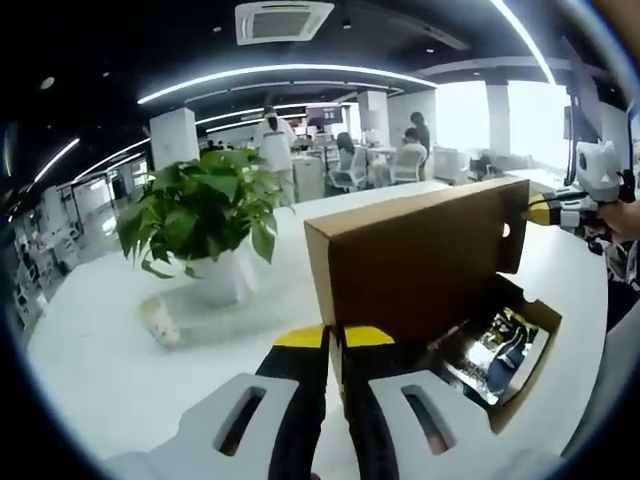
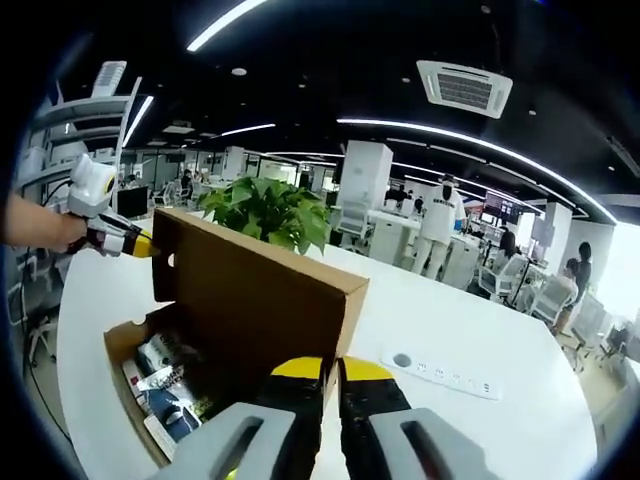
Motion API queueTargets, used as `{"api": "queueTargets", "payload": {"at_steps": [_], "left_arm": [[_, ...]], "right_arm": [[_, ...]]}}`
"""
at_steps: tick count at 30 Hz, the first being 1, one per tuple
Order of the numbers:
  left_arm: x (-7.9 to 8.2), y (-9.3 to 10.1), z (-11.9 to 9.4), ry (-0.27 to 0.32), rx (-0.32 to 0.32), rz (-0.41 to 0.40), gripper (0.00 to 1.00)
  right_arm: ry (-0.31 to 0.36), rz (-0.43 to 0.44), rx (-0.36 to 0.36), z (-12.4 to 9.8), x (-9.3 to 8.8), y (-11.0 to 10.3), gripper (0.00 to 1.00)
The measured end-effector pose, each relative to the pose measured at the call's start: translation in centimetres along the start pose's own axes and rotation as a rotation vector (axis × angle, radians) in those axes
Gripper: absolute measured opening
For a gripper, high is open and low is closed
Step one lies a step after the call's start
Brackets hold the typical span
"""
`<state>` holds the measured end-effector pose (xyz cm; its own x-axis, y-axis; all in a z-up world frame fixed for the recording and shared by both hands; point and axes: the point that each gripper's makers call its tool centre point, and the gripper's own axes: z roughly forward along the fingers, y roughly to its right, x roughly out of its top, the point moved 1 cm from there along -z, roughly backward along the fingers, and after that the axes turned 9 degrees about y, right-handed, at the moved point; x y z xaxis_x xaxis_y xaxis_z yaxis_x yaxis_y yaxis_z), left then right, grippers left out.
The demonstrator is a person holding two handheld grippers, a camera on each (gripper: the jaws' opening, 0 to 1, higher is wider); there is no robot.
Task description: Operate the shoe box by opening the lid, removing the specified soft item, and placing it in the target area until the item is outside and the box remains undamaged.
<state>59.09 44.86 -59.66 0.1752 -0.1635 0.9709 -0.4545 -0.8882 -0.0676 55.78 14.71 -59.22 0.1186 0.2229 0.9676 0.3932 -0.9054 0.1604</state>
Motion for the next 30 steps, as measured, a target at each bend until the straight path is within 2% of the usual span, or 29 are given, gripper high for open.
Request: {"api": "queueTargets", "payload": {"at_steps": [12,21,30], "left_arm": [[0.0,-0.1,0.1,-0.001,-0.001,0.004,0.02],[0.1,-0.2,0.3,-0.002,-0.004,0.008,0.02],[0.1,-0.3,0.5,-0.004,-0.007,0.010,0.02]], "right_arm": [[-0.050,0.020,0.009,-0.1,-2.5,-0.7,0.04],[-0.101,0.045,0.006,-0.5,-5.1,-0.8,0.05],[-0.122,0.055,0.009,-0.3,-6.1,-1.1,0.05]]}}
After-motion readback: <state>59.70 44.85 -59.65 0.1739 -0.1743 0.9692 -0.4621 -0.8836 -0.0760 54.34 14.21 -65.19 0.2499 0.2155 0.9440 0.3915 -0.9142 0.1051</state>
